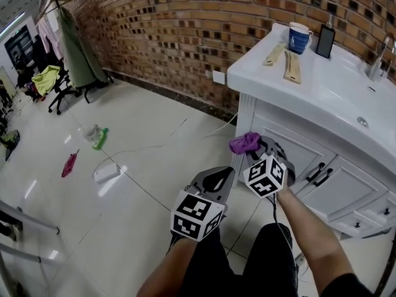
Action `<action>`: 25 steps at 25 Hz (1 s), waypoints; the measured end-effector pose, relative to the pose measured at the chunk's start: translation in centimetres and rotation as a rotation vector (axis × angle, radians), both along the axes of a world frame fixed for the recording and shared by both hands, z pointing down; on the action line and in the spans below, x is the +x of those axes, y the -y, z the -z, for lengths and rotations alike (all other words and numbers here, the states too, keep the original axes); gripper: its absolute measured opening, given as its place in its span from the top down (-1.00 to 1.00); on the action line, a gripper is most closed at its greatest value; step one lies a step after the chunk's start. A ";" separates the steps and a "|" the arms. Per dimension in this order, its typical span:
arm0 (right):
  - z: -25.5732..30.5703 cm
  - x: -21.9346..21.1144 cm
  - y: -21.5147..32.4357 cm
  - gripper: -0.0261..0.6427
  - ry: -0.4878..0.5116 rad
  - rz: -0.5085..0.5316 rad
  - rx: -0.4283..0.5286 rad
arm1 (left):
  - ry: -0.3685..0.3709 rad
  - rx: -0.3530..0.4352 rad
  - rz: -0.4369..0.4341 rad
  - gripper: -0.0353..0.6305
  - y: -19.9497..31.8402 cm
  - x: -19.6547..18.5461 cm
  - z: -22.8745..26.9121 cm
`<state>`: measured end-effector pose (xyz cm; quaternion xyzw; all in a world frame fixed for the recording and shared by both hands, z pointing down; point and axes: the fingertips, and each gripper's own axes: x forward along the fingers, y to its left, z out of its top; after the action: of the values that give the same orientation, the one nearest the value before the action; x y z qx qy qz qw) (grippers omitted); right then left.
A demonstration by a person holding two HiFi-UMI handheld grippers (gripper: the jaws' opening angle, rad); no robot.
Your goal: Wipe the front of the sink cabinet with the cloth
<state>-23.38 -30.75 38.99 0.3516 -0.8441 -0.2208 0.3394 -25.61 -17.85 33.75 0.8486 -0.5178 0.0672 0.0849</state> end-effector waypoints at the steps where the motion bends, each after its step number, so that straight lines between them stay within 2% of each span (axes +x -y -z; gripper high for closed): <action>1: -0.4 -0.1 0.4 0.49 -0.014 -0.012 0.007 | 0.001 -0.006 0.006 0.88 0.0 -0.6 -0.3; 4: -0.8 0.3 0.8 0.50 -0.049 -0.036 0.043 | 0.003 -0.017 0.021 0.88 0.1 -1.7 -0.9; 7: -1.3 2.3 0.8 0.49 -0.056 -0.087 0.038 | -0.003 -0.016 0.015 0.88 0.1 -1.3 -1.1; 18: -1.6 15.1 -1.5 0.50 -0.123 -0.323 -0.030 | -0.003 0.004 -0.089 0.88 -1.2 5.0 -0.2; 25: -0.9 19.7 -3.5 0.50 -0.147 -0.415 -0.041 | -0.008 0.014 -0.141 0.88 -2.4 8.4 0.3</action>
<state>-3.65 -27.27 39.87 0.4937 -0.7308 -0.1540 0.4454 -17.25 -15.49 33.46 0.8838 -0.4569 0.0659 0.0764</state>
